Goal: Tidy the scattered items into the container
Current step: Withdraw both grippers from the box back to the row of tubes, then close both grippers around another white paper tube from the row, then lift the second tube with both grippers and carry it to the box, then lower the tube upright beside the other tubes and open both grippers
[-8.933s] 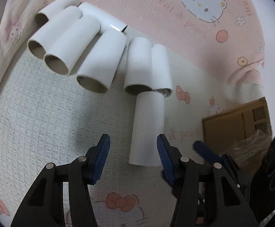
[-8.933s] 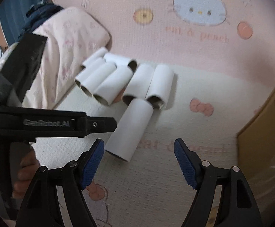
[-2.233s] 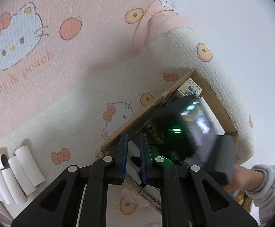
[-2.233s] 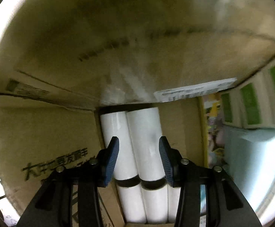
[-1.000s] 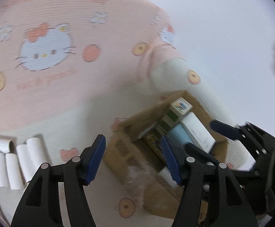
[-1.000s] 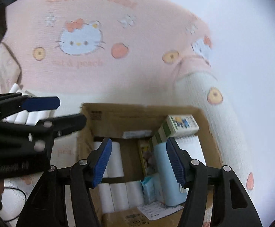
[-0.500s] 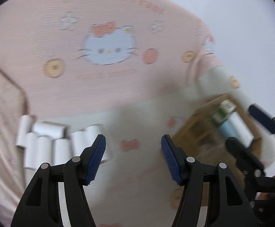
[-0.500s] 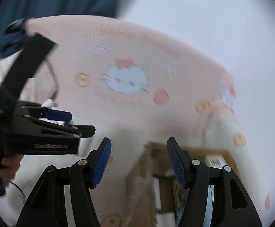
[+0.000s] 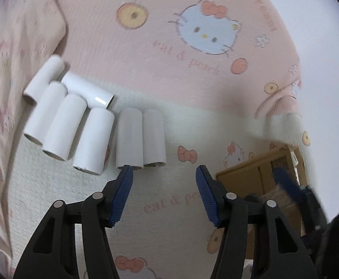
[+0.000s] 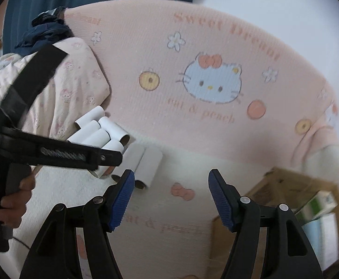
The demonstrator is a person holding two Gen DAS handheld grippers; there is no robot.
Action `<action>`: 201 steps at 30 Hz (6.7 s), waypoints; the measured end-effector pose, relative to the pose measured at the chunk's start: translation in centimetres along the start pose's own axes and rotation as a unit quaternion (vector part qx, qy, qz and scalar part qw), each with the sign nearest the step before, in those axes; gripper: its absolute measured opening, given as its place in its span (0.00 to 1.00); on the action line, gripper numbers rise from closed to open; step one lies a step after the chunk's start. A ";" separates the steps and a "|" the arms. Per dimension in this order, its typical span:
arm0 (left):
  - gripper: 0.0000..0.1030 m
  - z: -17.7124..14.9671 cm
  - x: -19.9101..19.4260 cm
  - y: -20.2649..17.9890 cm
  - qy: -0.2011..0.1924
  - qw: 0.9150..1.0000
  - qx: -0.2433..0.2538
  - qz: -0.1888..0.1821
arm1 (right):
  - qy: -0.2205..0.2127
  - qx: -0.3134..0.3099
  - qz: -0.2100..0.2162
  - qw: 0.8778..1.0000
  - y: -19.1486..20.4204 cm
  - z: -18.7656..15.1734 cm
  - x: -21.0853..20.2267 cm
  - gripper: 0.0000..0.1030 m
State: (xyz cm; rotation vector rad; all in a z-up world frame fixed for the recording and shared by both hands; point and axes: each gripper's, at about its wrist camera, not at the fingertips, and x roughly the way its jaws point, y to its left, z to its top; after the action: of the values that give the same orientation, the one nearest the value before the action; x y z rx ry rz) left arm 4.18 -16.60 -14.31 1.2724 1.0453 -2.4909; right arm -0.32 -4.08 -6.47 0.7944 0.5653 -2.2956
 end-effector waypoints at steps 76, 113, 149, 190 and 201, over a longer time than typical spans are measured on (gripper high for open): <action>0.44 -3.3 11.1 1.5 0.174 0.982 -0.077 -0.007 | 0.158 0.185 0.209 0.947 -1.5 -9.8 8.0 0.62; 0.43 -2.3 12.9 2.4 0.183 0.975 -0.096 -0.076 | 0.219 0.177 0.218 0.934 -1.1 -8.9 11.3 0.41; 0.45 -1.3 8.2 -3.0 0.146 0.985 0.001 -0.090 | 0.216 0.106 0.177 0.954 -0.8 -3.1 8.8 0.41; 0.44 2.0 4.7 -31.9 0.132 0.937 0.306 -0.108 | 0.154 0.193 0.142 0.959 -21.1 1.7 -4.7 0.41; 0.44 -1.0 9.5 -34.3 0.210 0.926 0.293 -0.112 | 0.172 0.233 0.124 0.949 -24.7 -2.4 -4.0 0.40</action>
State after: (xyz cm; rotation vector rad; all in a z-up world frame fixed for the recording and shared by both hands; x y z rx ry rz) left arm -15.74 11.12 -4.32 2.0272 0.5269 -2.9067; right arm -13.79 16.38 -1.03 1.4241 0.0466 -2.0859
